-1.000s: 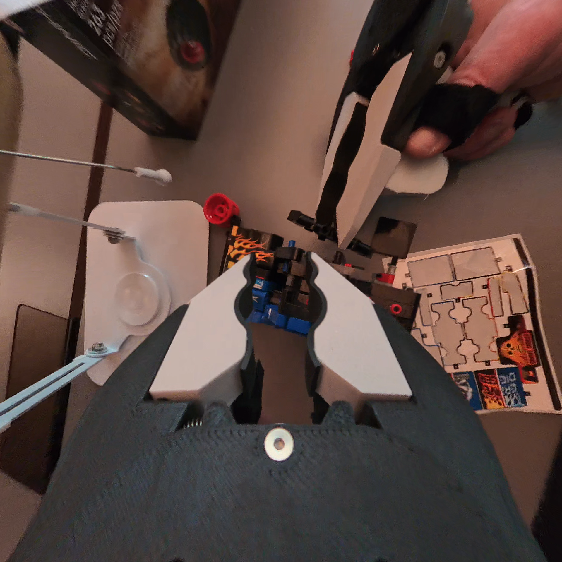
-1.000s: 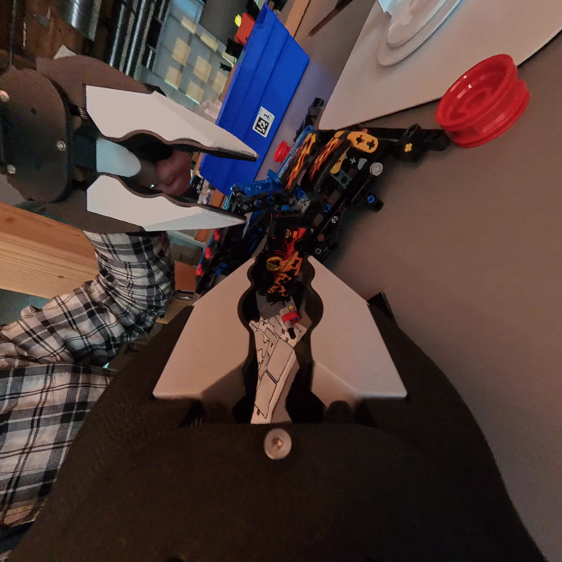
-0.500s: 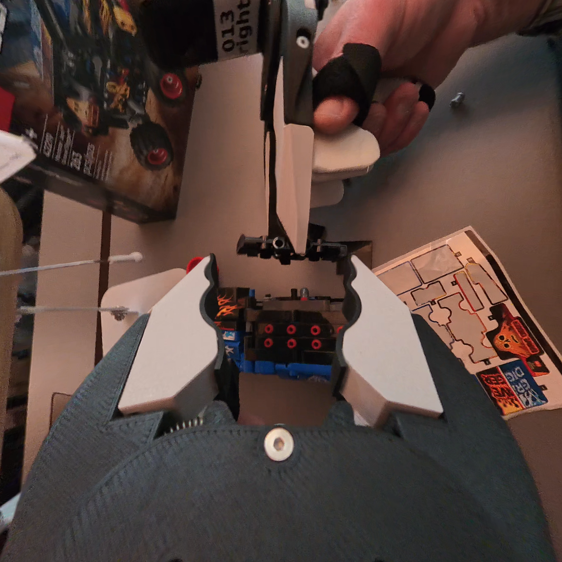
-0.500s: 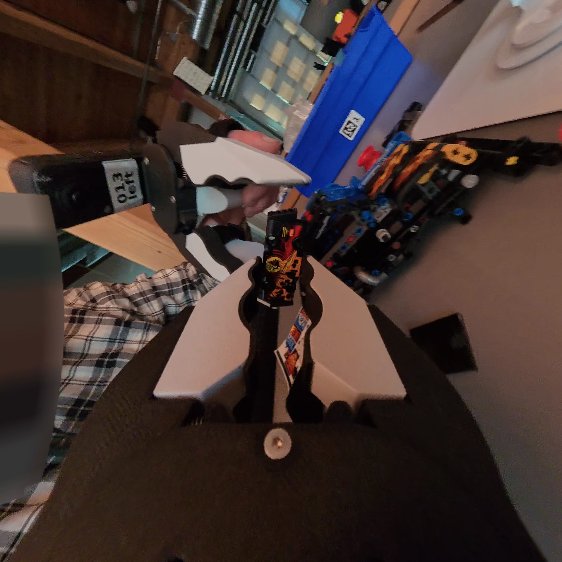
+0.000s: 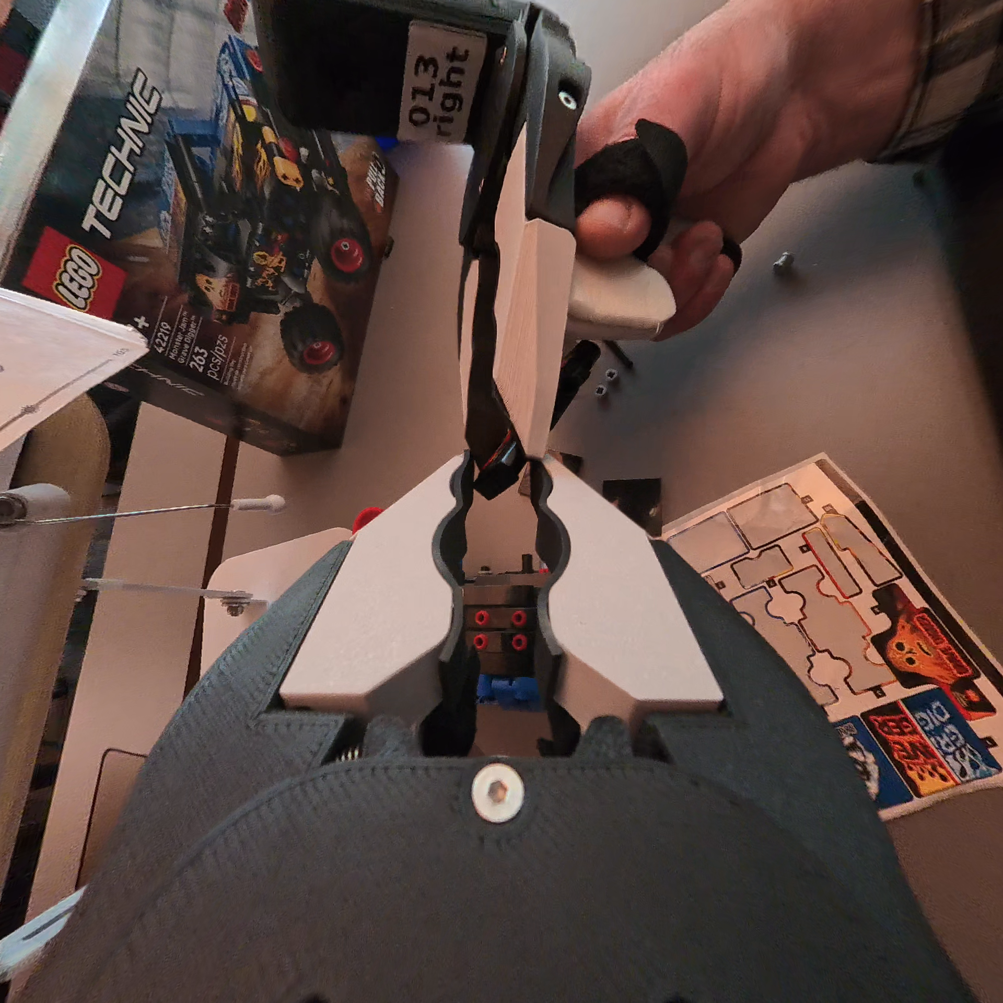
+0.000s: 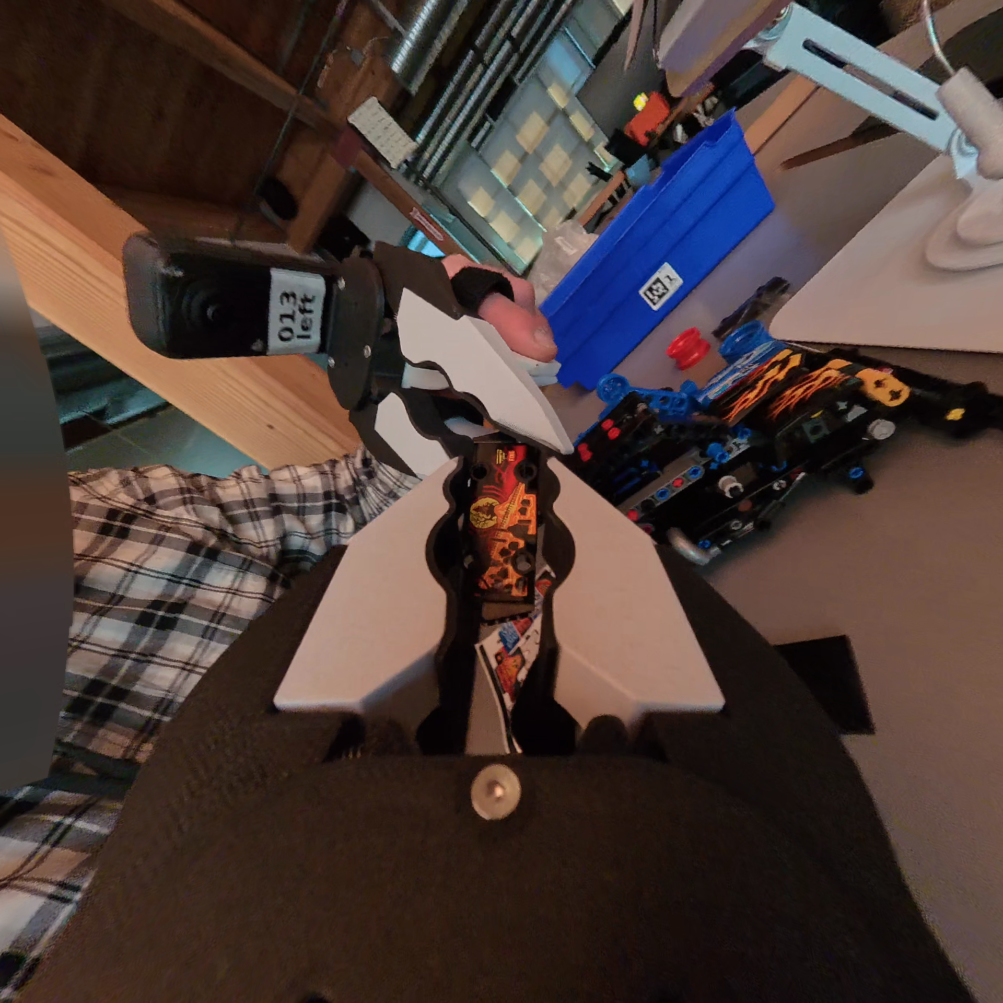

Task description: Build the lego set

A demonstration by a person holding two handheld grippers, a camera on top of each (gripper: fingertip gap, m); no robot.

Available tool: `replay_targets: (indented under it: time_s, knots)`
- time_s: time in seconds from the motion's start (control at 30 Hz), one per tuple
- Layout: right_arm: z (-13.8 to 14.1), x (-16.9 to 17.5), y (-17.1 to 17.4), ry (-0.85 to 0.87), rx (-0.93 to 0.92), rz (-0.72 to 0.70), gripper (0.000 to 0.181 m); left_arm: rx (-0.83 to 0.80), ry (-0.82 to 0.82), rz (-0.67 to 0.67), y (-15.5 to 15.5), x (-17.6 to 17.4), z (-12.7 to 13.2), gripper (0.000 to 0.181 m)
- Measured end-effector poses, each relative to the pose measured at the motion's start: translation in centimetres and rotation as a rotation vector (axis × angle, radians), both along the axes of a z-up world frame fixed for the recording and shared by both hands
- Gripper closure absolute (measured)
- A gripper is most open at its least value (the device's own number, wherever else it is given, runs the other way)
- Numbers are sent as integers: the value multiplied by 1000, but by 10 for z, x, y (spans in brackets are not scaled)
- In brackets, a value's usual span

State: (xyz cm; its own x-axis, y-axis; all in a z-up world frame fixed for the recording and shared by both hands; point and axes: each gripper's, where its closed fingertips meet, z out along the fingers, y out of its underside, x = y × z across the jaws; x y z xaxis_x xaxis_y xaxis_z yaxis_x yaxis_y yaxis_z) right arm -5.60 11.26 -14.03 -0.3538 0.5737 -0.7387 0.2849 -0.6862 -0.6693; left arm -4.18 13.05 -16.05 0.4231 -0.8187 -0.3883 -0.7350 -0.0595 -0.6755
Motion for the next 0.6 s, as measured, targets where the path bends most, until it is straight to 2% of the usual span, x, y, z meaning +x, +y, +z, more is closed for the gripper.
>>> replay_targets:
  time_s: [0.03,0.1,0.17,0.33,0.47,0.6]
  knots:
    - [2,1,0,9,-32,10,158,21,-5,-1,0,0,2,163]
    - [2,1,1,22,-80,22,157,60,7,3,1,0,3,165]
    - [5,2,4,44,-50,-1,146,85,10,27,5,-5,4,174]
    - [20,10,-1,105,184,-43,136,-22,-147,9,2,-5,18,175]
    - [28,19,14,146,300,-155,149,-137,-222,-25,-4,-10,19,175]
    - [20,13,6,114,446,-167,169,-223,-211,-86,-11,-6,13,175]
